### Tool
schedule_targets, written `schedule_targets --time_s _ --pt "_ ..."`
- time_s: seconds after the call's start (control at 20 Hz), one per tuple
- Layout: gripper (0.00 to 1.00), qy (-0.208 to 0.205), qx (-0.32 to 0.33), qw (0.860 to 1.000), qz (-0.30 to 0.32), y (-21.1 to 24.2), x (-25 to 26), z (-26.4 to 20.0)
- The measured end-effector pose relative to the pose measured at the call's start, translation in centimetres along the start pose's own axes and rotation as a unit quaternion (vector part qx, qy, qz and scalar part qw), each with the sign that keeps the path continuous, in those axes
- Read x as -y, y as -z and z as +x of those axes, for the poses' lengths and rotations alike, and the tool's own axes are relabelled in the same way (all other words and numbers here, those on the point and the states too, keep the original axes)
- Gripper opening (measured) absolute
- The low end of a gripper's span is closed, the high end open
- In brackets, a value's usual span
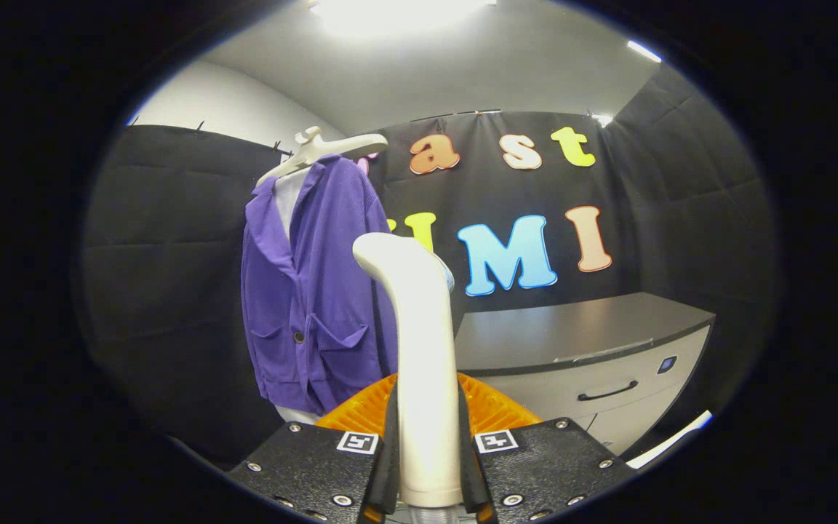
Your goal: Iron the clothes twice with a garment steamer, once on the left side and once on the right side.
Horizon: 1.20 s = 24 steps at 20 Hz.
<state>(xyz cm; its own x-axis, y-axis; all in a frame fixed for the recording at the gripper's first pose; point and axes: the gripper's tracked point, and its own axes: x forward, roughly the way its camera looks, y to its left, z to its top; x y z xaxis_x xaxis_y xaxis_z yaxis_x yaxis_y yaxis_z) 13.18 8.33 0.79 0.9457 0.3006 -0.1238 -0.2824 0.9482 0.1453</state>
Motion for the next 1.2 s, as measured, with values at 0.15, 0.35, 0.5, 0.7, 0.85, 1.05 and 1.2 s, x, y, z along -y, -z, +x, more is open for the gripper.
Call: schedule_targets --time_s 0.15,0.35,0.5,0.7,0.85,1.05,1.2 --pt "0.34 0.016 0.029 0.999 0.003 -4.0 2.8 1.1" --pt "0.34 0.031 0.076 0.997 0.009 -10.0 6.1 2.7" --pt "0.34 0.055 0.110 0.992 0.006 -14.2 9.4 4.4" --pt "0.34 0.072 0.127 0.989 0.007 -17.9 12.5 7.7" --pt "0.33 0.080 0.110 0.991 0.002 -18.6 14.0 11.9" --pt "0.34 0.112 0.060 0.991 -0.037 -16.5 17.2 18.5" --pt "0.34 0.128 -0.020 0.990 -0.062 -12.4 19.4 23.6"
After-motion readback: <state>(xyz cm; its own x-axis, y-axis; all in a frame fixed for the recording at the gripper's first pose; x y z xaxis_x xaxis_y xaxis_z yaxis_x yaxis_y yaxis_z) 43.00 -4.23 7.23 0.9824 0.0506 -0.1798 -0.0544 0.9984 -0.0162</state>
